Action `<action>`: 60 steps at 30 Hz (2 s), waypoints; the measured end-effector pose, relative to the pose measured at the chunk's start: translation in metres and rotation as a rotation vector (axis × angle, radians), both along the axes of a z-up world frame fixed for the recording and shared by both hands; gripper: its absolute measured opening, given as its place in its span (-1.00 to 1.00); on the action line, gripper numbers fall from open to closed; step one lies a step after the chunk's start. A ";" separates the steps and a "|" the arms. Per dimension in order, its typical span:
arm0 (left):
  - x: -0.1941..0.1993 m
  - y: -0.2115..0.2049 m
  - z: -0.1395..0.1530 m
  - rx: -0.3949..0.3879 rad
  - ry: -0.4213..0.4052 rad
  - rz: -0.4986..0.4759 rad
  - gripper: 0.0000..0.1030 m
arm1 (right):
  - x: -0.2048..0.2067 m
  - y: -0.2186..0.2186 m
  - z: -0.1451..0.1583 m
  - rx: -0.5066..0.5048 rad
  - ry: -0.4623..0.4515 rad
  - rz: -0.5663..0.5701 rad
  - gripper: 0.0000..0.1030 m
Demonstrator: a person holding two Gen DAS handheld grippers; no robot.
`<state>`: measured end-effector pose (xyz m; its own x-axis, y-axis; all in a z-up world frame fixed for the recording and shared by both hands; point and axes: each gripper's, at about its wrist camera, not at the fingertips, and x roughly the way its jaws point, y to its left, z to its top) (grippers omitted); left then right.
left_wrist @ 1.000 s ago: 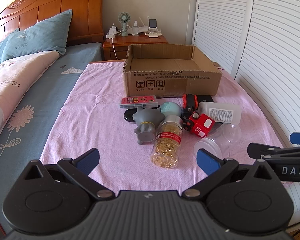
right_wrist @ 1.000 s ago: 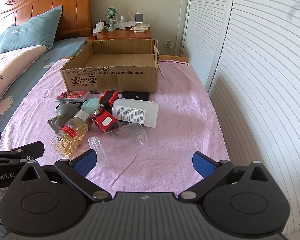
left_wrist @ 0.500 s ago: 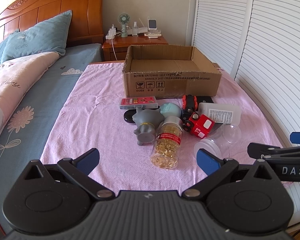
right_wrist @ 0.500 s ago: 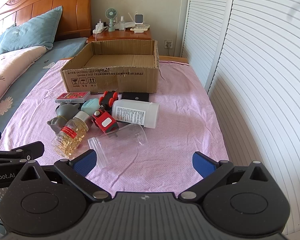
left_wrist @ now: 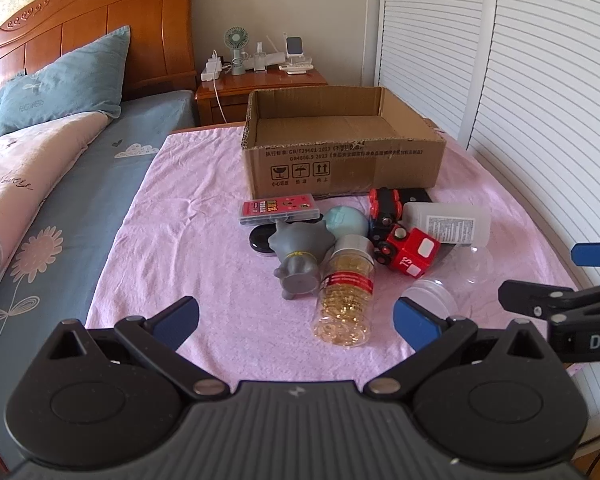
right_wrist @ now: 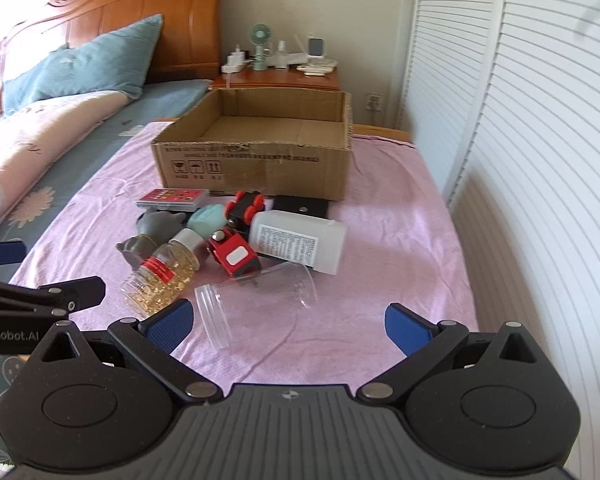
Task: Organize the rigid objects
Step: 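Move the left tool to the grey elephant toy while the right tool approaches the clear jar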
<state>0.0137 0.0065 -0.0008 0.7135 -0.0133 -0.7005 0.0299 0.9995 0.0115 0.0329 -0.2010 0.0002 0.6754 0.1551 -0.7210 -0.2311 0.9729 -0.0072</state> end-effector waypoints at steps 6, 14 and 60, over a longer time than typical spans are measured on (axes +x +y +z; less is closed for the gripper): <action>0.015 0.007 -0.007 0.005 0.013 0.010 0.99 | 0.009 -0.004 -0.012 -0.002 0.016 0.023 1.00; 0.041 0.016 -0.018 0.013 0.038 0.014 0.99 | 0.018 -0.001 -0.022 0.019 0.017 0.082 1.00; 0.092 0.035 -0.065 0.054 0.037 -0.077 0.99 | 0.054 0.021 -0.062 -0.024 0.060 0.213 1.00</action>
